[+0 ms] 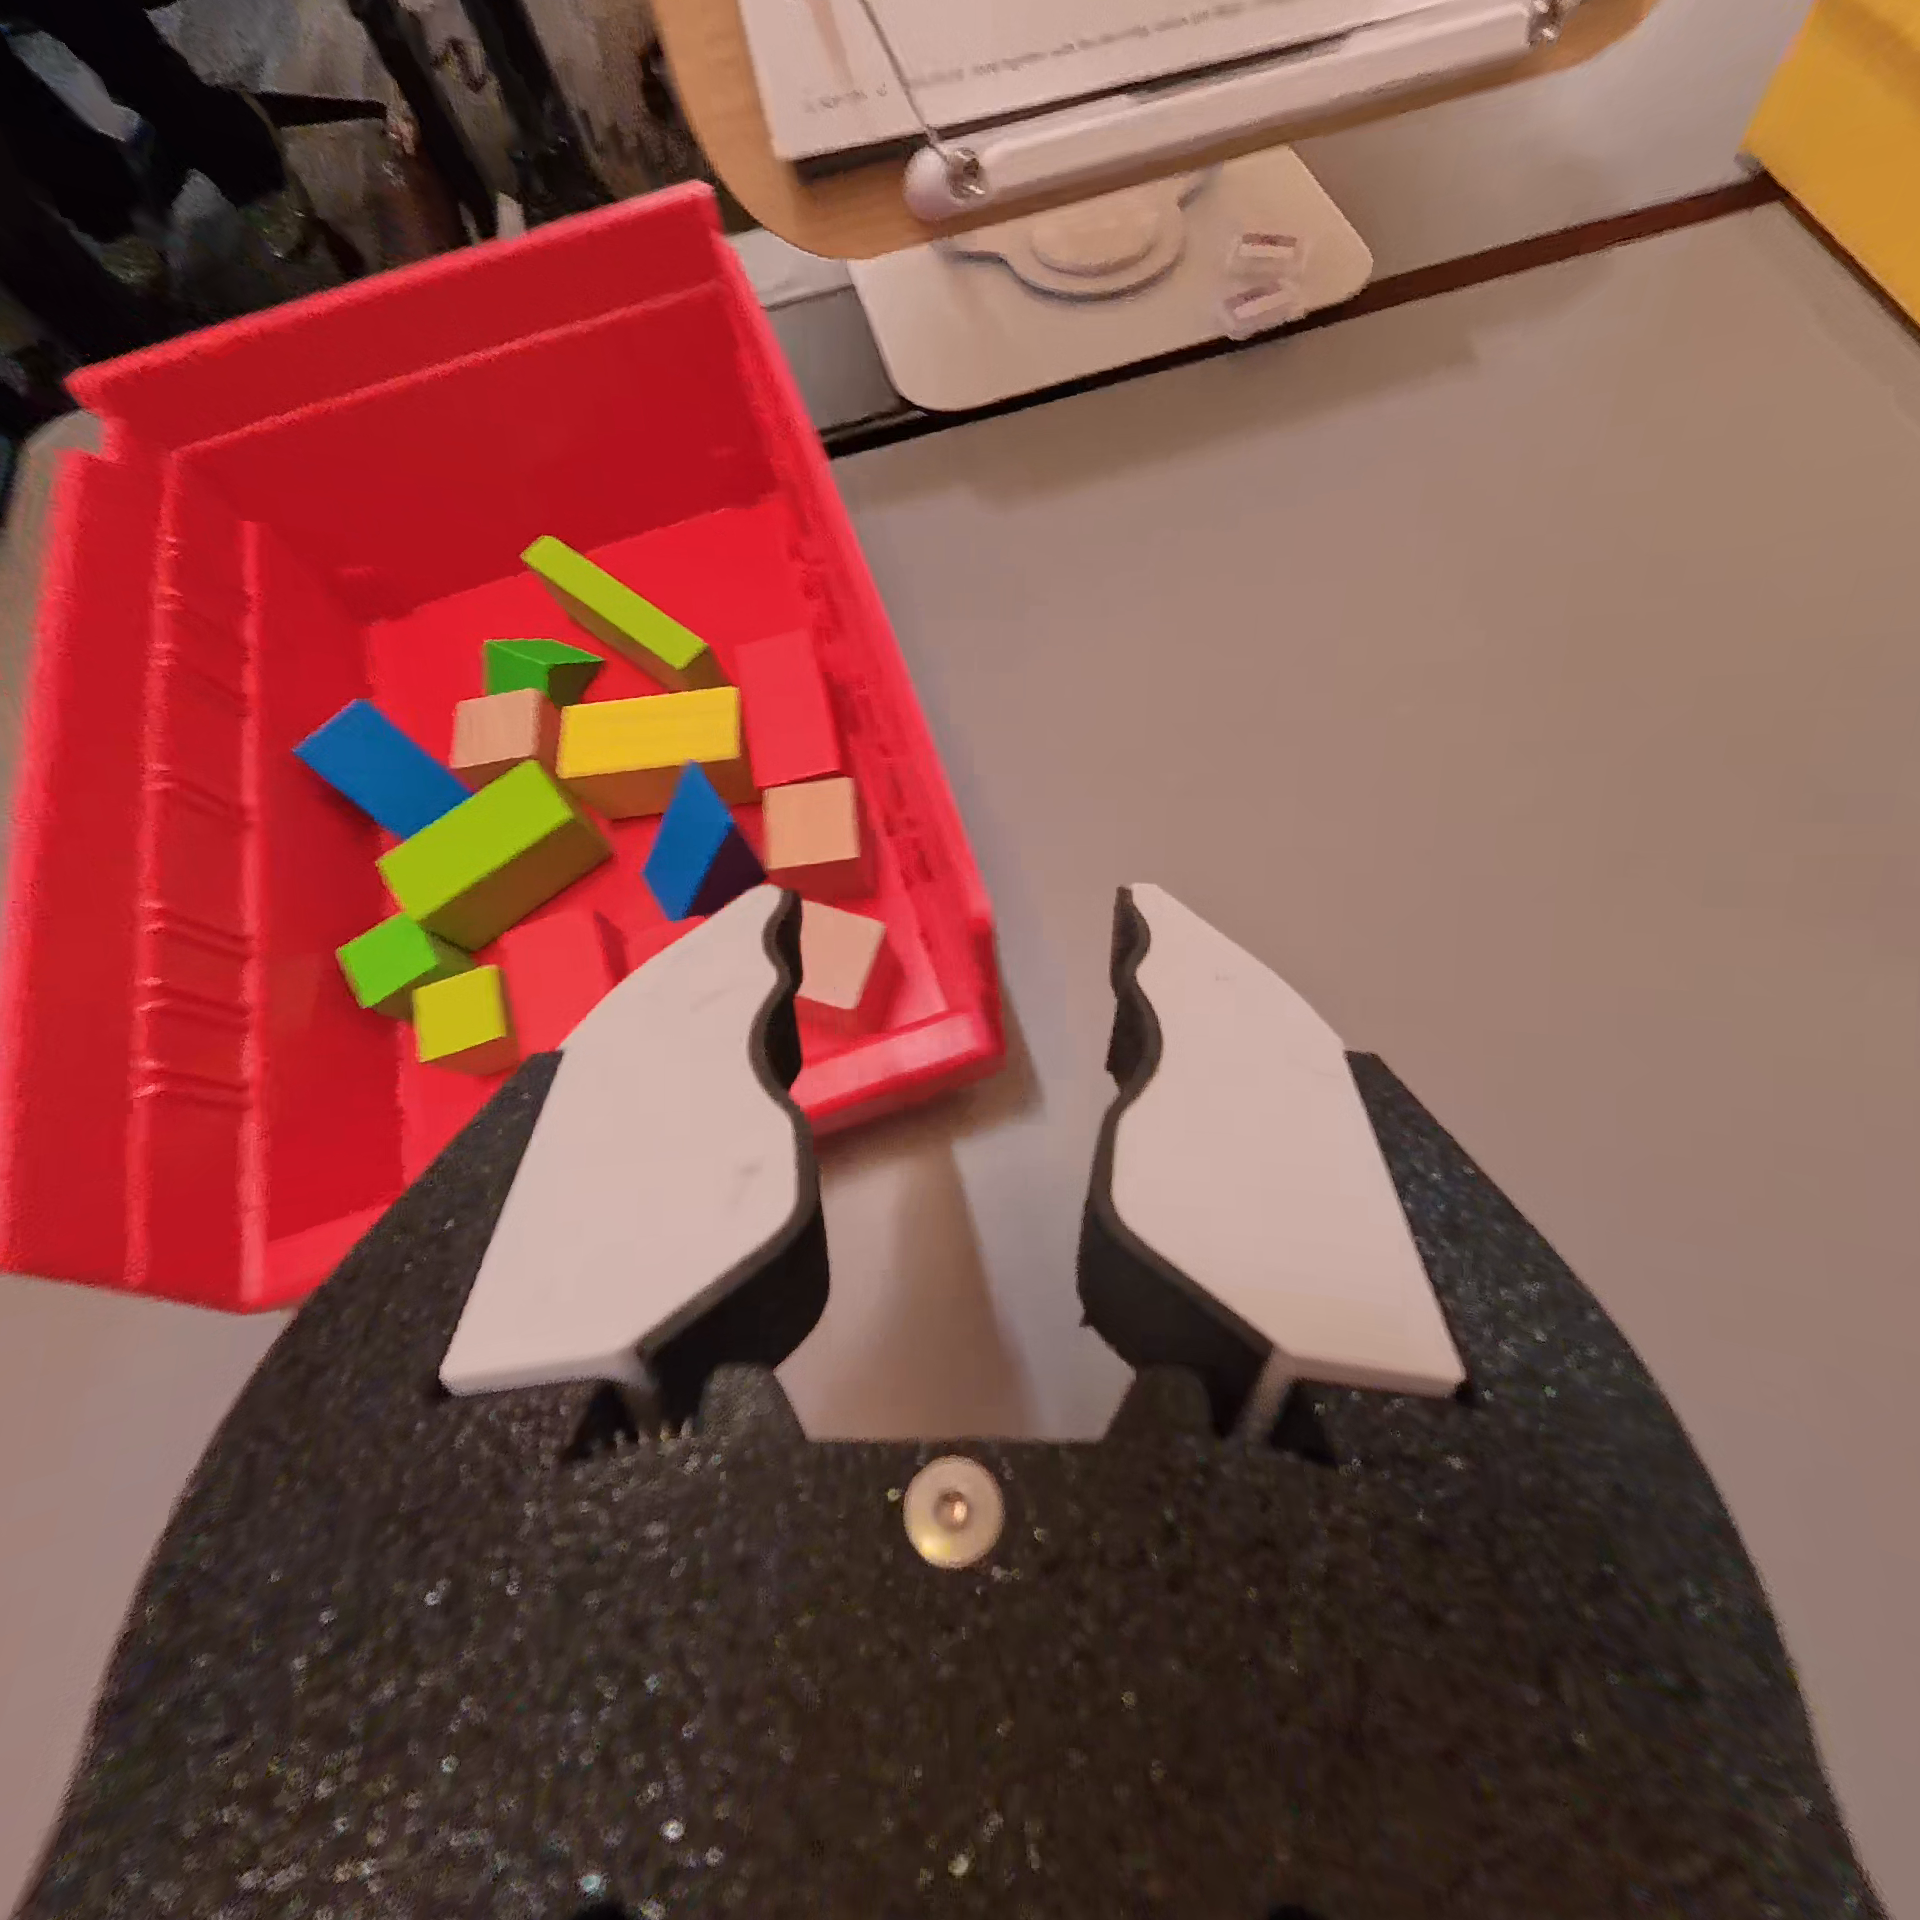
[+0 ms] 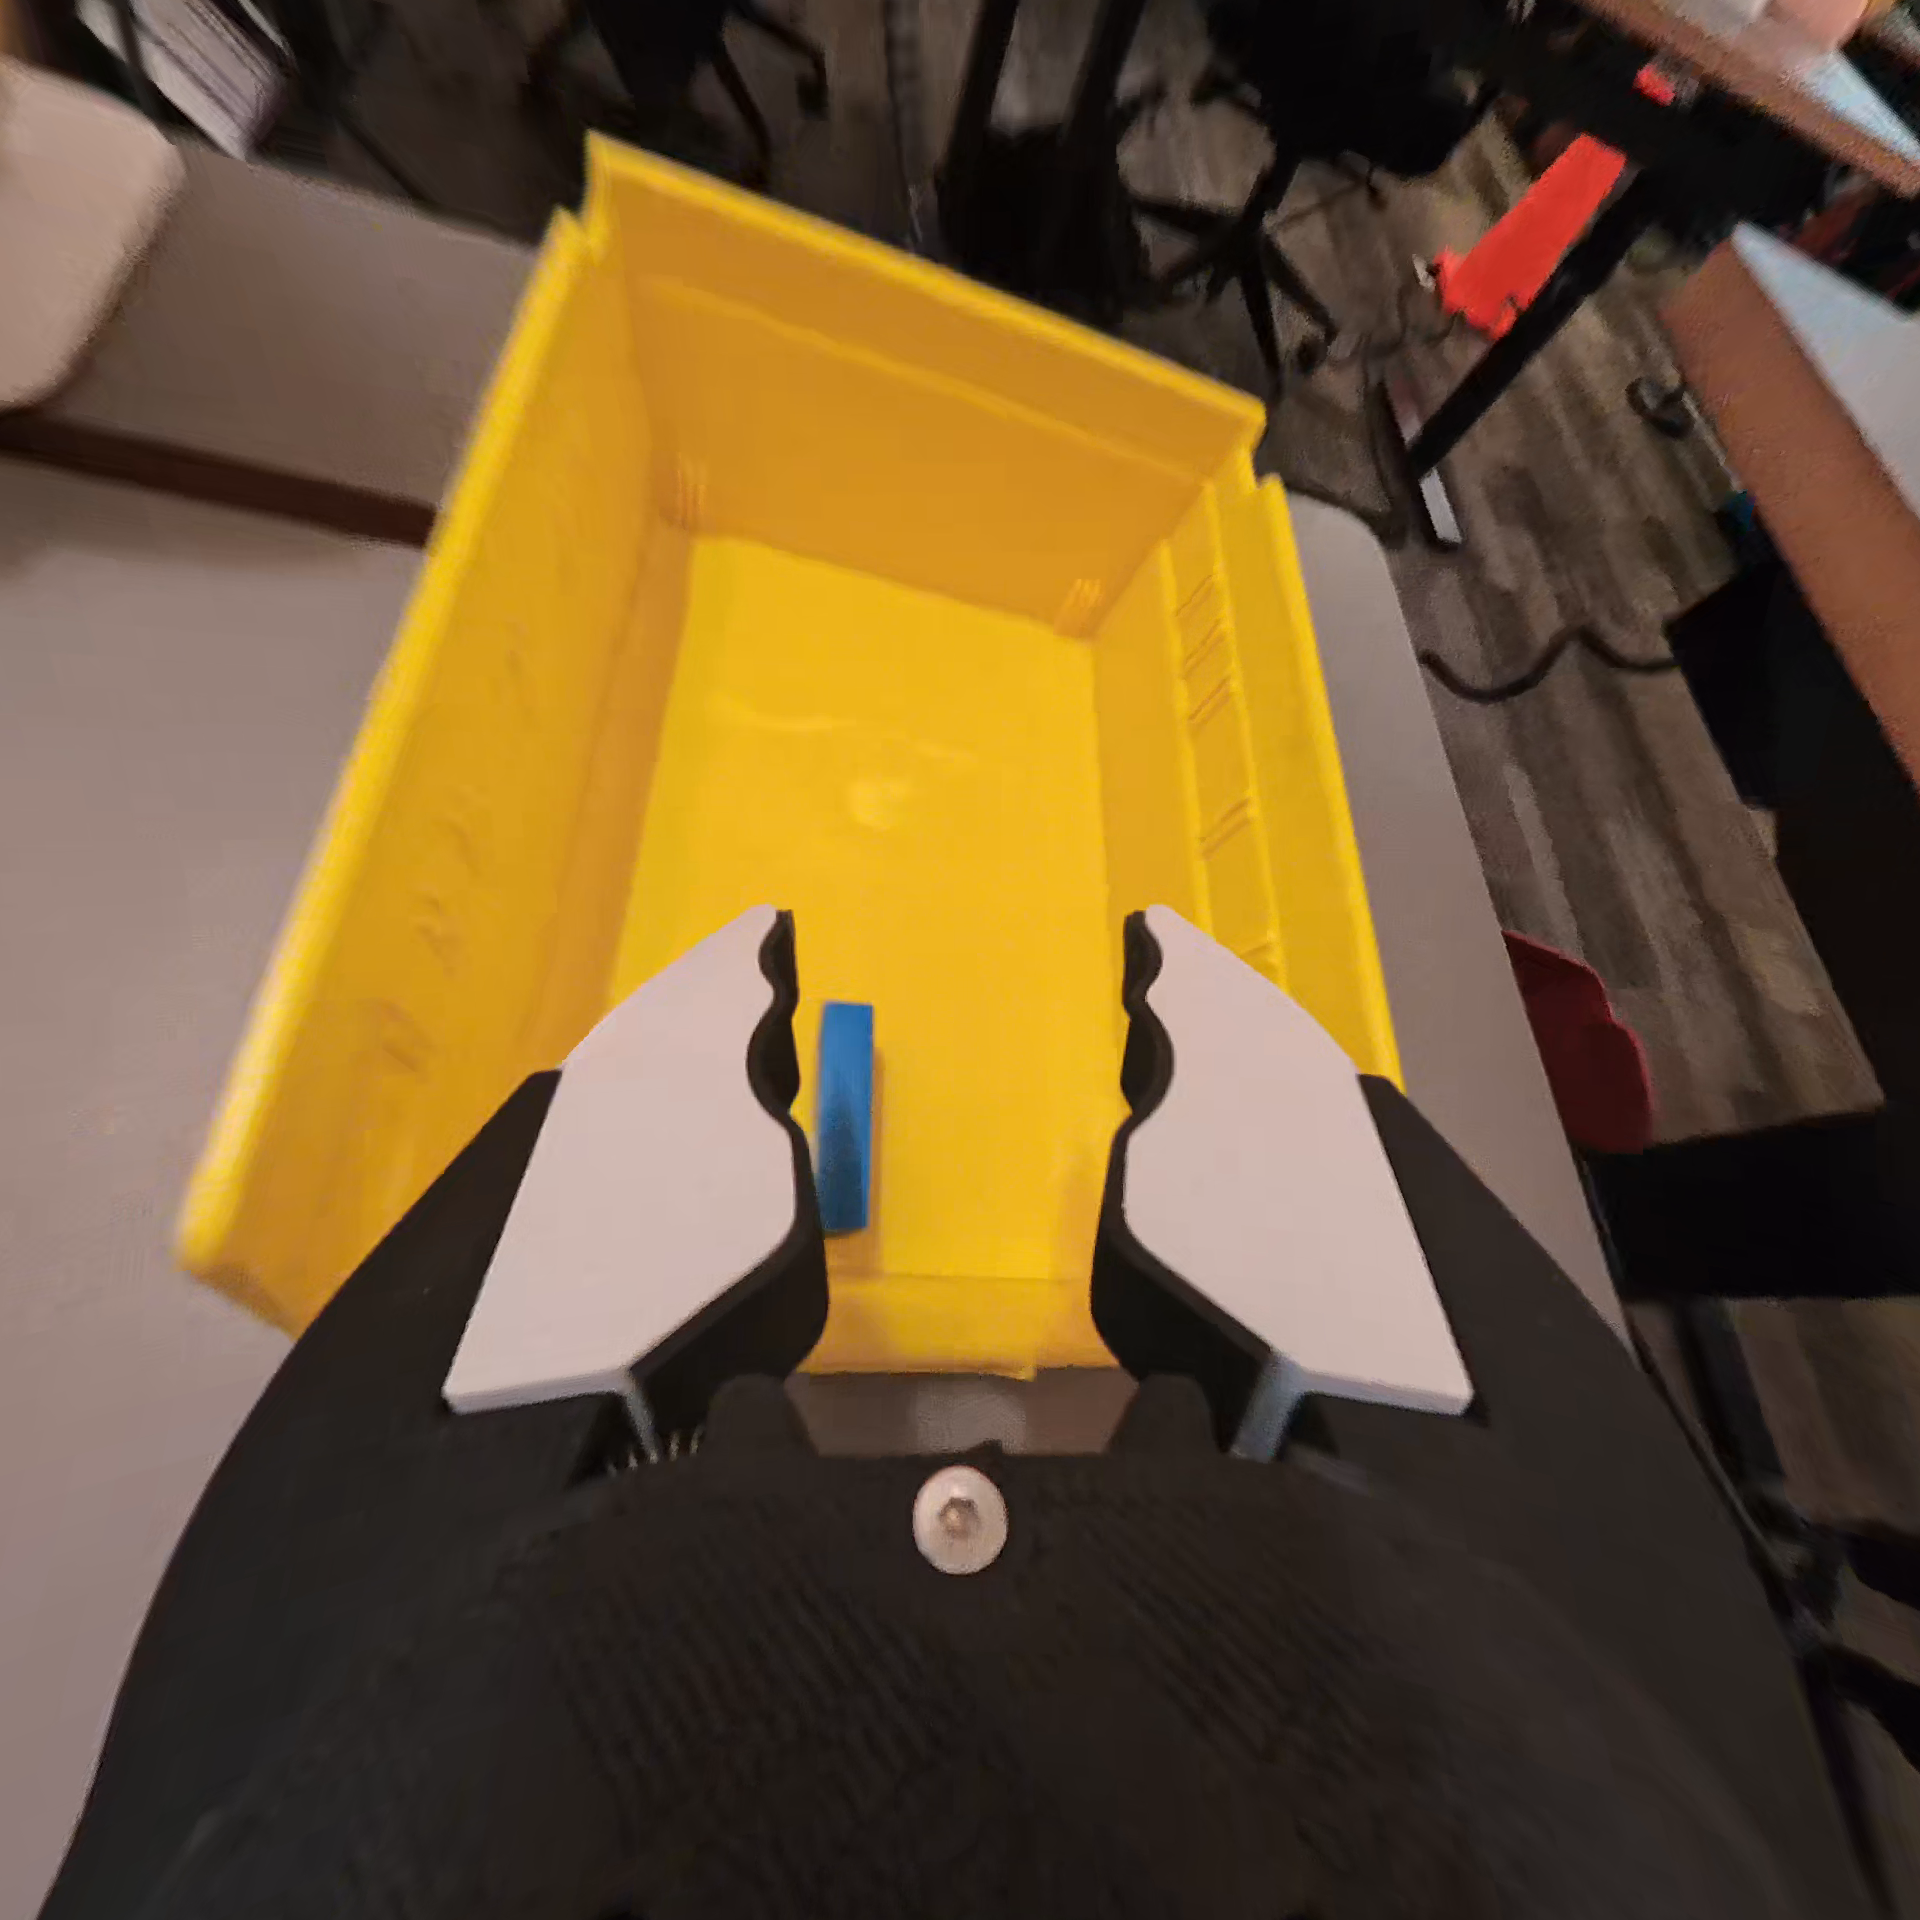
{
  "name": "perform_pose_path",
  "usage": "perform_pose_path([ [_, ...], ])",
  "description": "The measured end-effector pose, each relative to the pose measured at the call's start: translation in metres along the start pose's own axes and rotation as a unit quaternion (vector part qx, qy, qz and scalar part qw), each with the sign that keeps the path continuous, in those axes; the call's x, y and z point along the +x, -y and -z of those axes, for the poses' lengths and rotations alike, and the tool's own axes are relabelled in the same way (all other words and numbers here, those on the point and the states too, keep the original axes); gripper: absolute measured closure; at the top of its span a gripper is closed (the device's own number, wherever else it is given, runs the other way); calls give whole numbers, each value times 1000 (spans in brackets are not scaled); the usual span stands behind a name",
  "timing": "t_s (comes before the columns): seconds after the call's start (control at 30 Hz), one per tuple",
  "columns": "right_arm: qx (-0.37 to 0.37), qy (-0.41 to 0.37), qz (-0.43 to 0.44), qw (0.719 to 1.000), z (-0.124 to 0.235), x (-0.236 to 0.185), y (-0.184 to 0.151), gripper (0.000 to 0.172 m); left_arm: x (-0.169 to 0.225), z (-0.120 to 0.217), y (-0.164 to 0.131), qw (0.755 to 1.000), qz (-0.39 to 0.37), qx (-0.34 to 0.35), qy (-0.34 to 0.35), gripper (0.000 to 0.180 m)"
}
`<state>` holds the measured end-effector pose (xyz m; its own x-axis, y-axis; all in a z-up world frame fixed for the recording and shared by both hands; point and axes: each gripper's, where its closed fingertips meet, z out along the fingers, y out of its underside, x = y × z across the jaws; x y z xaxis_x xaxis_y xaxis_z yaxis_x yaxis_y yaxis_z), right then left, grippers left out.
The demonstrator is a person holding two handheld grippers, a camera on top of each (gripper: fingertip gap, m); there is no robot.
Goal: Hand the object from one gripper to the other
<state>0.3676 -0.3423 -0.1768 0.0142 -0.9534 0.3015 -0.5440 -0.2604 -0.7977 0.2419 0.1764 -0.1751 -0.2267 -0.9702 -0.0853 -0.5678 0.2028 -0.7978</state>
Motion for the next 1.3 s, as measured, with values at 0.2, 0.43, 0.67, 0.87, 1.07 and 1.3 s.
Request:
perform_pose_path([
  [0.2,120,130,-37,984,33,-52,57,108,-68,24,11,998,26,4,64,125],
  [0.43,171,240,-34,955,57,-116,89,109,-102,5,17,995,67,-74,28,125],
  [0.67,168,257,6,952,60,-144,91,108,-103,-73,51,978,99,-178,-32,123],
  [0.87,172,260,15,950,62,-149,93,108,-98,-150,55,926,249,-274,-70,124],
  [1.07,166,267,12,949,58,-150,90,108,-108,-188,12,887,290,-358,18,118],
  [1.3,162,276,5,947,54,-151,87,108,-125,-198,-16,881,255,-386,97,140],
])
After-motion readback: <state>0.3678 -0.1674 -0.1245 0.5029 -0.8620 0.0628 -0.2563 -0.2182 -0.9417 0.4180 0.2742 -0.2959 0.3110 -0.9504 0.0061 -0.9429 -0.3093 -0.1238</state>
